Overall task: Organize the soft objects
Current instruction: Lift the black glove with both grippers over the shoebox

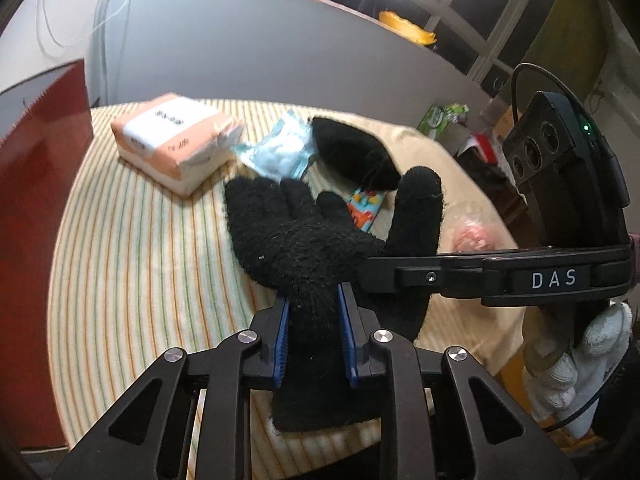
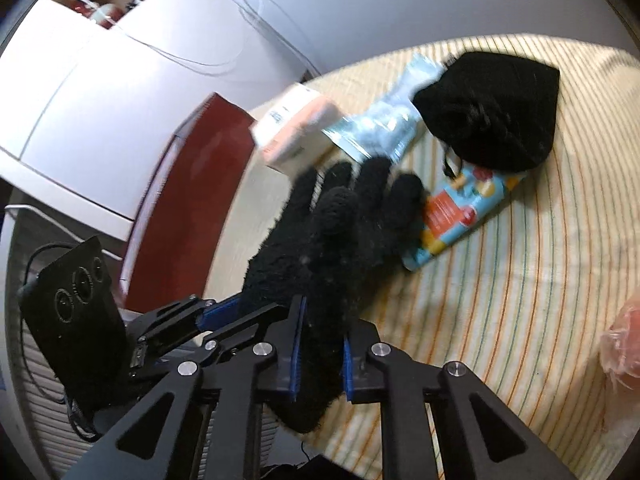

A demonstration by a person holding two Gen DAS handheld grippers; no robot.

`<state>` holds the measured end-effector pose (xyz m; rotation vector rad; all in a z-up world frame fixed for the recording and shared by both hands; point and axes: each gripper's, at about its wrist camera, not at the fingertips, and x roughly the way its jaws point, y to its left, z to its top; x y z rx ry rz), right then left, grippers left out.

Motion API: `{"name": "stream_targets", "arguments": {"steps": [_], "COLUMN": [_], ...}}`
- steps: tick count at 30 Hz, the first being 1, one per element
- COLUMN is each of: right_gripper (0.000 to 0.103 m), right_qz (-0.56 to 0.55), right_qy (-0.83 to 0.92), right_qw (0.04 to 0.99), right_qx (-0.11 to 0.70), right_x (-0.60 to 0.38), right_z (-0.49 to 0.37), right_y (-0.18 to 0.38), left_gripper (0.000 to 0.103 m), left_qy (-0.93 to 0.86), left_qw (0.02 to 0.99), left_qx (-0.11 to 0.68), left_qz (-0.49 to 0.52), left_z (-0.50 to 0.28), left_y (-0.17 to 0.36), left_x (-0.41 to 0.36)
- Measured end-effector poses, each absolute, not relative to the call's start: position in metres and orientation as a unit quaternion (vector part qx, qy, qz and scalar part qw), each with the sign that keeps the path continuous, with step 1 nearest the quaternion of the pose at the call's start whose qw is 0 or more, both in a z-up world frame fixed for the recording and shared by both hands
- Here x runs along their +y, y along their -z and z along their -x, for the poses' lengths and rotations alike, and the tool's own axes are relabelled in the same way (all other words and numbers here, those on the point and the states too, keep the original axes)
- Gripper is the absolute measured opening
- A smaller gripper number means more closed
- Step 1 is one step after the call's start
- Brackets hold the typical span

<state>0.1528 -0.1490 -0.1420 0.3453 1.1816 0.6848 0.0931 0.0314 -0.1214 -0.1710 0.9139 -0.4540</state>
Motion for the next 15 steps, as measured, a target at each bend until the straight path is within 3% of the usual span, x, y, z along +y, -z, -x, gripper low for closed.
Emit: {"name": "stream_targets", "arguments": {"steps": [15], "right_gripper": [0.010], "right_qz": [-0.125], "right_qy": [-0.379], "right_qw": [0.796], "right_qx": [0.456], "right_x": [-0.117], "right_z": [-0.145], "right_y": [0.039], "left_gripper": [0.019], "left_qy": [0.200], "left_qw": [0.917], "left_qx": [0.329], "left_qz": [0.109], "left_z": [-0.074], "left_y": [0.035], "left_x": [0.078]}}
